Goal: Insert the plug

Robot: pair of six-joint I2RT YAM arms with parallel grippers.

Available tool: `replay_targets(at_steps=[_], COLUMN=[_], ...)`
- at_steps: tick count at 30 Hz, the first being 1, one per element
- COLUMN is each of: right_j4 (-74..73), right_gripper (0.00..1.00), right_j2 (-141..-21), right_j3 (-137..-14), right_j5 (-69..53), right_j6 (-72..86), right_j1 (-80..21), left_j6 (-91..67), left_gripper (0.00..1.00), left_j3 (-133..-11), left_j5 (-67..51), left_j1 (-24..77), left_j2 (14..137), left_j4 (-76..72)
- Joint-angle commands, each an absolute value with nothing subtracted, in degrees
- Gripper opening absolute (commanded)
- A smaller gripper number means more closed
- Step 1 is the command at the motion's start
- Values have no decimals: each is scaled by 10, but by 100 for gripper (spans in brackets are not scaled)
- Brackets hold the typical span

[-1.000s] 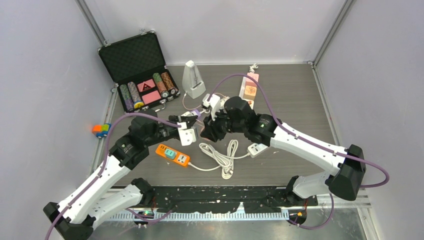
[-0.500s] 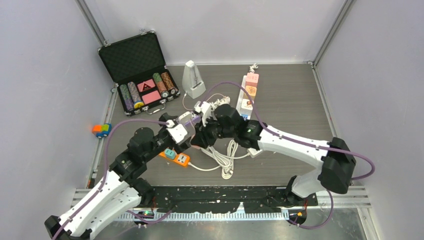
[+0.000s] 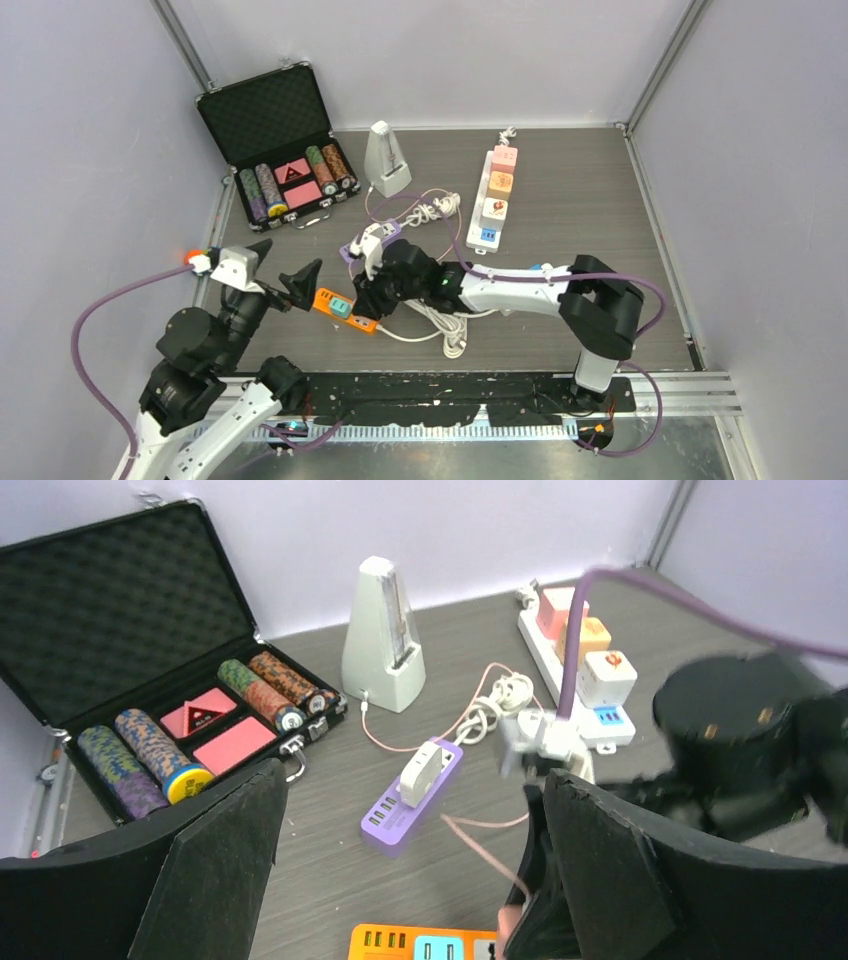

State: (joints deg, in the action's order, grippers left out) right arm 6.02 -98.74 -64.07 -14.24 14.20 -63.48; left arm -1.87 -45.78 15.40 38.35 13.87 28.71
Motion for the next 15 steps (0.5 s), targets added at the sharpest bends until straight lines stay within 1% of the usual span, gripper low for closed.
replay_targets(at_steps=[1, 6, 15], right_j4=[109, 137, 164], right_gripper=[5, 5, 5], right_j2=[-1016, -1036, -1071], right_j3=[-675, -669, -668], right_j5=[-82, -29, 23], right_j6=[124, 106, 70], right_j1=[-663, -681, -693], left_j6=[-73, -74, -51], left_gripper=[100, 100, 99], left_j3=[-491, -497, -490], left_j5=[191, 197, 201], left_j1=[384, 385, 385], left_j2=[140, 142, 145], left_j4=[343, 345, 327])
